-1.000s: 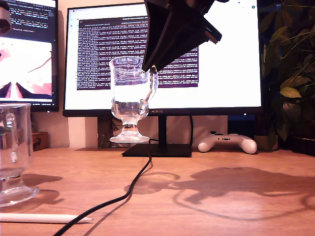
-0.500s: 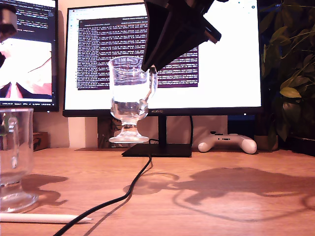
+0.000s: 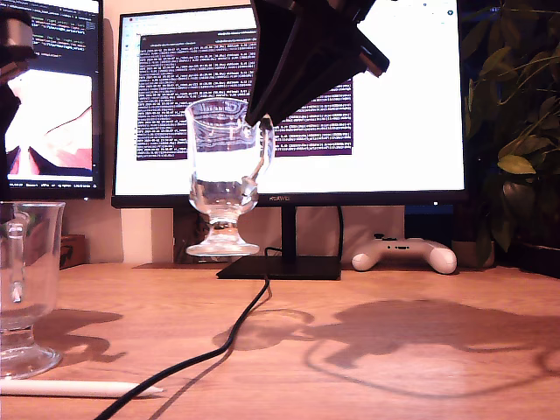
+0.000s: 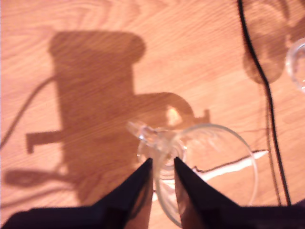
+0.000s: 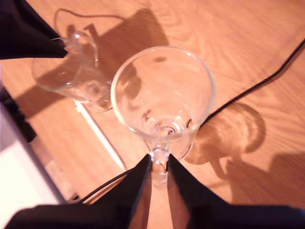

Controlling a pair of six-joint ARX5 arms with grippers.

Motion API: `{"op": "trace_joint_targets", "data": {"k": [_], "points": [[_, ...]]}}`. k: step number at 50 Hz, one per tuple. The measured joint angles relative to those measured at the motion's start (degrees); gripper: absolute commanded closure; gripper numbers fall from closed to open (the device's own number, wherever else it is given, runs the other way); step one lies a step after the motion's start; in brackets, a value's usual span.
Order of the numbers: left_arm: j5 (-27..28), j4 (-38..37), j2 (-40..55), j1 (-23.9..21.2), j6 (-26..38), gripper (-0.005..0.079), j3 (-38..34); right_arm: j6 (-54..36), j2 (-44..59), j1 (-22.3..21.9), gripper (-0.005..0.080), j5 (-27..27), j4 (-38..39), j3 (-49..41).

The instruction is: Pick the small glass cups in front of you with each of your hands, and place them behind the white pen

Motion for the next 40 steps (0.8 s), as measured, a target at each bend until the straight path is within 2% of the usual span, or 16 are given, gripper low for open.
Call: {"op": "trace_joint_targets", "data": {"k": [13, 30, 40], "points": [[1.97, 0.17, -0.35, 0.0, 0.0, 0.0608, 0.0, 0.09, 0.0, 4.48, 0.0763, -0.17, 1.16, 0.0], [2.14, 0.09, -8.61, -0.02, 0.0, 0.0607, 0.0, 1.18, 1.64, 5.29, 0.0763, -0.11, 1.86, 0.0], [0.13, -0.02, -12.46, 0.0, 0.04, 0.0608, 0.0, -2.93, 4.33, 7.32, 0.0763, -0.11, 3.87, 0.0]]}}
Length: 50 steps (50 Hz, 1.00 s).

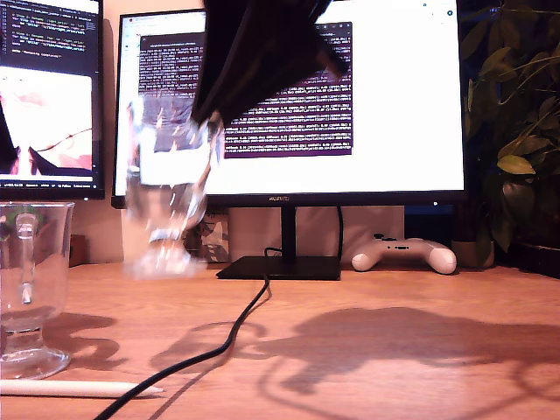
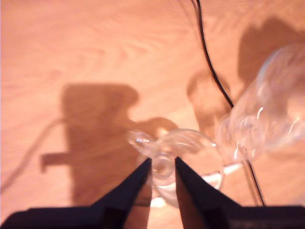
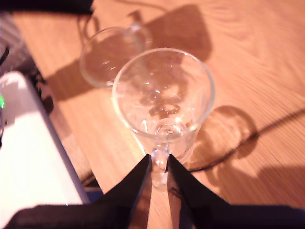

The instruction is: Pick the small glass cups in front of you with each of your hands, and place them behind the white pen

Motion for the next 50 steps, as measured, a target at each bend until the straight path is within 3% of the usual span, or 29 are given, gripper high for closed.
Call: {"op": "trace_joint_targets", "data": {"k": [22, 50], "points": [[-2.95, -1.27, -8.7, 4.74, 2.8, 0.0608, 0.0, -7.23, 0.13, 2.19, 0.0763, 0.15, 6.75, -2.29], [-2.95, -1.66, -9.05, 4.92, 2.8, 0.0608, 0.0, -7.63, -1.07, 2.32, 0.0763, 3.17, 17.4, -10.03]]}}
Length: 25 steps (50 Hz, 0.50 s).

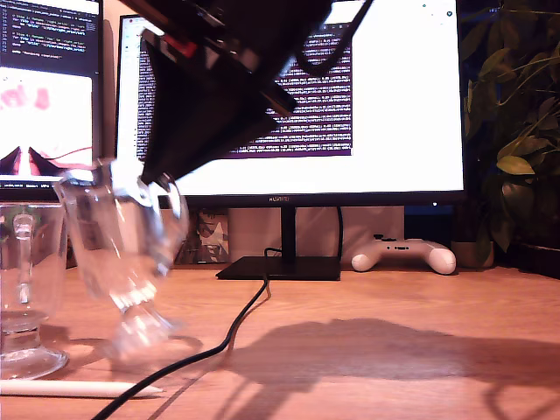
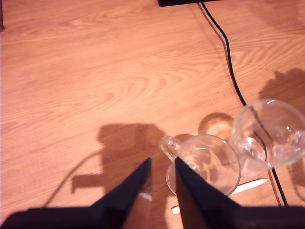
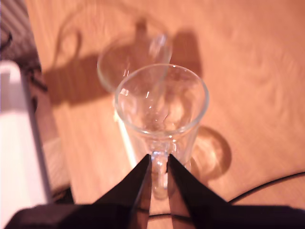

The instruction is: Pick the small glass cups in front of you with each of your hands, and place them behind the white pen

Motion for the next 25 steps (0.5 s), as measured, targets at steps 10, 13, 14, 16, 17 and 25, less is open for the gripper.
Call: {"op": "trace_joint_targets", "data": {"k": [10, 13, 14, 16, 17, 25], "points": [[0.0, -0.02, 0.0, 0.0, 0.0, 0.0608, 0.0, 0.04, -1.4, -0.42, 0.0763, -0.02, 4.22, -7.02], [0.02, -0.02, 0.0, 0.0, 0.0, 0.0608, 0.0, 0.04, -1.79, -0.48, 0.0763, 0.0, 6.16, -8.13], [0.02, -0.02, 0.0, 0.0, 0.0, 0.0608, 0.0, 0.04, -2.01, -0.55, 0.0763, 0.0, 6.49, -8.37], [0.02, -0.02, 0.0, 0.0, 0.0, 0.0608, 0.0, 0.04, -2.4, -0.85, 0.0763, 0.02, 6.86, -8.7], [0.0, -0.02, 0.0, 0.0, 0.0, 0.0608, 0.0, 0.04, -2.64, -0.98, 0.0763, 0.0, 6.88, -8.79], [0.02, -0.02, 0.0, 0.0, 0.0, 0.0608, 0.0, 0.11, -3.52, -2.01, 0.0763, 0.0, 8.33, -8.83]]}}
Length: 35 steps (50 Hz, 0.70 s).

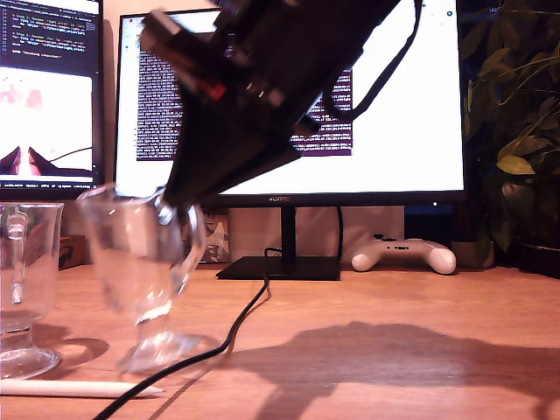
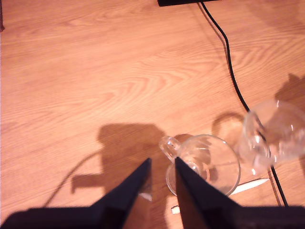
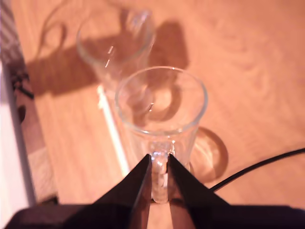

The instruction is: Pick the small glass cups in front of you with each of your hands, and place them behind the white pen

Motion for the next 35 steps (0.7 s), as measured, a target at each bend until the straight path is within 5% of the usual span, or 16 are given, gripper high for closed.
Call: {"op": "trace_joint_targets", "data": {"k": [35], "points": [[-0.02, 0.0, 0.0, 0.0, 0.0, 0.0608, 0.0, 2.93, 0.0, -0.28, 0.0763, -0.46, 6.47, -2.82]]}}
